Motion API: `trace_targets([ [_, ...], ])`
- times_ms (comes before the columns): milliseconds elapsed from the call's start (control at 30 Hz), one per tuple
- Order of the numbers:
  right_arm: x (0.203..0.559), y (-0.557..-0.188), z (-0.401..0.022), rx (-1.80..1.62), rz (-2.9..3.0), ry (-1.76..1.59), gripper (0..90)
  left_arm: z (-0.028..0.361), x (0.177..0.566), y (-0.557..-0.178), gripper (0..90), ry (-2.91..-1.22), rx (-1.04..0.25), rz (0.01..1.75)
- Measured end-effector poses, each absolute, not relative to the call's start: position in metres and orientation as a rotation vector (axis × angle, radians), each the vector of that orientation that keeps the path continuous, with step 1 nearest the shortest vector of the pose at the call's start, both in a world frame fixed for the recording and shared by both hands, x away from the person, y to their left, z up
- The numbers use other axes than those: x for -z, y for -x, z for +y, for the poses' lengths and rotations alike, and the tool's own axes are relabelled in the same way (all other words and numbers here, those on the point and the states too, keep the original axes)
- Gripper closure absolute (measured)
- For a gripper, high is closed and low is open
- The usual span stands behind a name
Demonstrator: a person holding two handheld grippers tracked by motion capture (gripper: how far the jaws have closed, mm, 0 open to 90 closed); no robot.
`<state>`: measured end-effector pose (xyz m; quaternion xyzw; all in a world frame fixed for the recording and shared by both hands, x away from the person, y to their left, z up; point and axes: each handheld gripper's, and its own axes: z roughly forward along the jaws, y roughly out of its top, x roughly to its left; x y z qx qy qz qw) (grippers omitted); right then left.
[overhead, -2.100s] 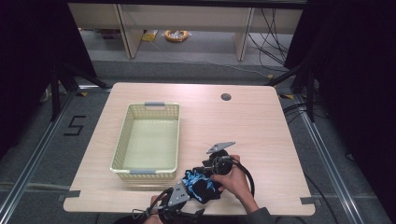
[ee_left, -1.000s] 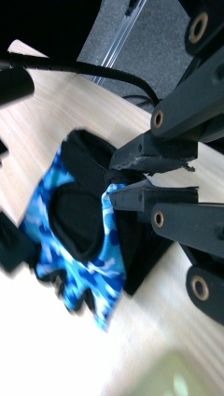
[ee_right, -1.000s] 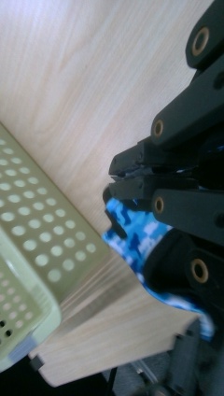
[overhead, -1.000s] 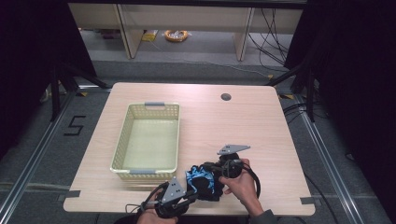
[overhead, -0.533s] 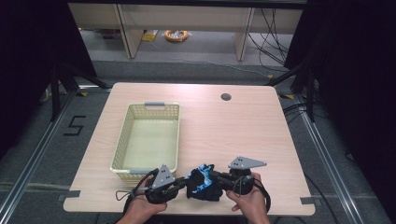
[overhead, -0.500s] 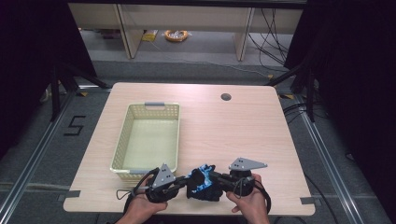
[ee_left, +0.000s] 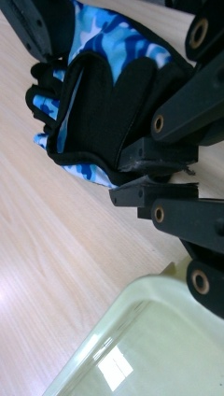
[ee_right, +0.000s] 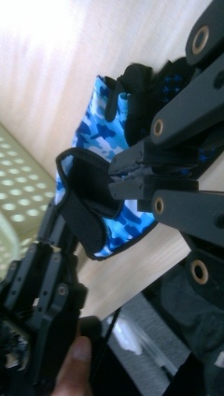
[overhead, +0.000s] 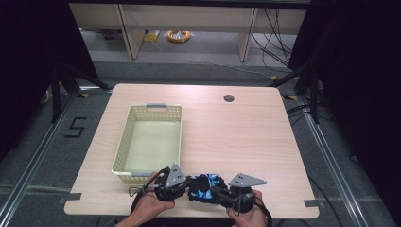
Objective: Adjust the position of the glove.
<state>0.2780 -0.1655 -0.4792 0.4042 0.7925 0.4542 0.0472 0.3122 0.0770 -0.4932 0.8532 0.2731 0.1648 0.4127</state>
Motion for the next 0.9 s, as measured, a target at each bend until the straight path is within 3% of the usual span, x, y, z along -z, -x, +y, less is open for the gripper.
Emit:
trace_targets([
  [467,0.502,-0.269,-0.156,-1.186,2.537,-1.216,79.2,0.079,0.505,-0.316,79.2,-2.186,-0.42,0.71],
  [900,0.504,-0.274,-0.162,-1.151,2.582,-1.166,70.2,0.091,0.499,-0.307,72.7,-2.165,-0.342,0.744],
])
